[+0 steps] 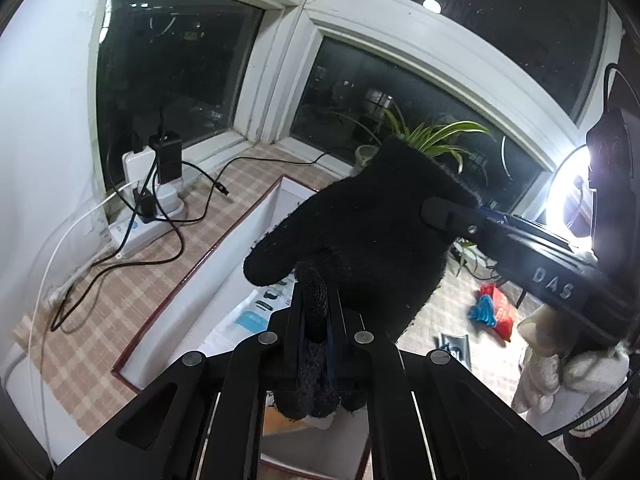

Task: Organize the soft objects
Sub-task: 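Lift the glove with both grippers and carry it over the box, then lower the glove into the box and open both grippers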

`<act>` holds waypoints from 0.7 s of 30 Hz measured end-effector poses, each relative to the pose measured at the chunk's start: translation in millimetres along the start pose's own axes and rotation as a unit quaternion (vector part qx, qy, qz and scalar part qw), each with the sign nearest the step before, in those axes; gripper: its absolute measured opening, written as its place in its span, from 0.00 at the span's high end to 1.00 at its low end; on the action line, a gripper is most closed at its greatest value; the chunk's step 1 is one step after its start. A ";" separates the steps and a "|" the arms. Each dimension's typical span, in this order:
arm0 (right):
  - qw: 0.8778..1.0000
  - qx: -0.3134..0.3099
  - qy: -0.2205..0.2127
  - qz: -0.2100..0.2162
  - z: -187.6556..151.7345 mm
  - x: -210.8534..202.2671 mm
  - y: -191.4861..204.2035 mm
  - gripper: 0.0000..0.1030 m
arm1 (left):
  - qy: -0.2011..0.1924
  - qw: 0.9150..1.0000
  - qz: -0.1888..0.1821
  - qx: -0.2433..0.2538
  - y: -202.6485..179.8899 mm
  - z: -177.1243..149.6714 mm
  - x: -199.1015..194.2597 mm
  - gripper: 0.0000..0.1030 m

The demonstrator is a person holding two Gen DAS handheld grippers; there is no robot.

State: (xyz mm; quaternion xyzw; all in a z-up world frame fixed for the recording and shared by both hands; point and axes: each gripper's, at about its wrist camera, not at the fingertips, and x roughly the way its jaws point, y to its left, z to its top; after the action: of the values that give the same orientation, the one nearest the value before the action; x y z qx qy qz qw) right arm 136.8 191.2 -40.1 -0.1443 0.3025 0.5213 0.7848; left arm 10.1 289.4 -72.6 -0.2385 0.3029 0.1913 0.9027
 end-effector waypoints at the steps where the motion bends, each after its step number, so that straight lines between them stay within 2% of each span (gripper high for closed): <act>1: 1.000 -0.001 0.005 -0.001 -0.6 6.5 1.0 0.87 | 0.001 1.000 0.002 0.000 1.1 0.5 2.2 0.94; 10: 0.998 -0.007 0.053 0.028 -12.5 62.3 4.5 0.87 | 0.023 0.999 0.029 -0.008 13.0 -1.8 21.5 0.94; 16: 0.997 0.007 0.071 0.043 -19.6 85.0 -3.6 0.86 | 0.044 0.997 0.055 -0.015 22.6 -5.4 36.3 0.94; 18: 0.997 0.009 0.071 0.041 -20.6 87.1 -7.2 0.80 | 0.048 0.997 0.060 -0.013 22.9 -6.1 39.2 0.90; 19: 0.996 0.009 0.073 0.041 -21.1 87.6 -9.1 0.65 | 0.049 0.997 0.063 -0.011 22.4 -6.2 40.1 0.78; 20: 0.996 0.009 0.073 0.040 -20.5 87.1 -9.8 0.47 | 0.051 0.996 0.069 -0.009 22.0 -6.6 41.2 0.72; 21: 0.997 0.010 0.069 0.036 -20.6 84.7 -11.0 0.41 | 0.053 0.996 0.072 -0.009 21.8 -6.8 41.6 0.63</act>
State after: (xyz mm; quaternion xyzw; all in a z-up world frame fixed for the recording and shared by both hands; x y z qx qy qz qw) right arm 163.2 237.4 -110.0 -0.1611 0.3663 0.5352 0.7439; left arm 27.2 311.7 -110.8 -0.2343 0.3647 0.2454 0.8671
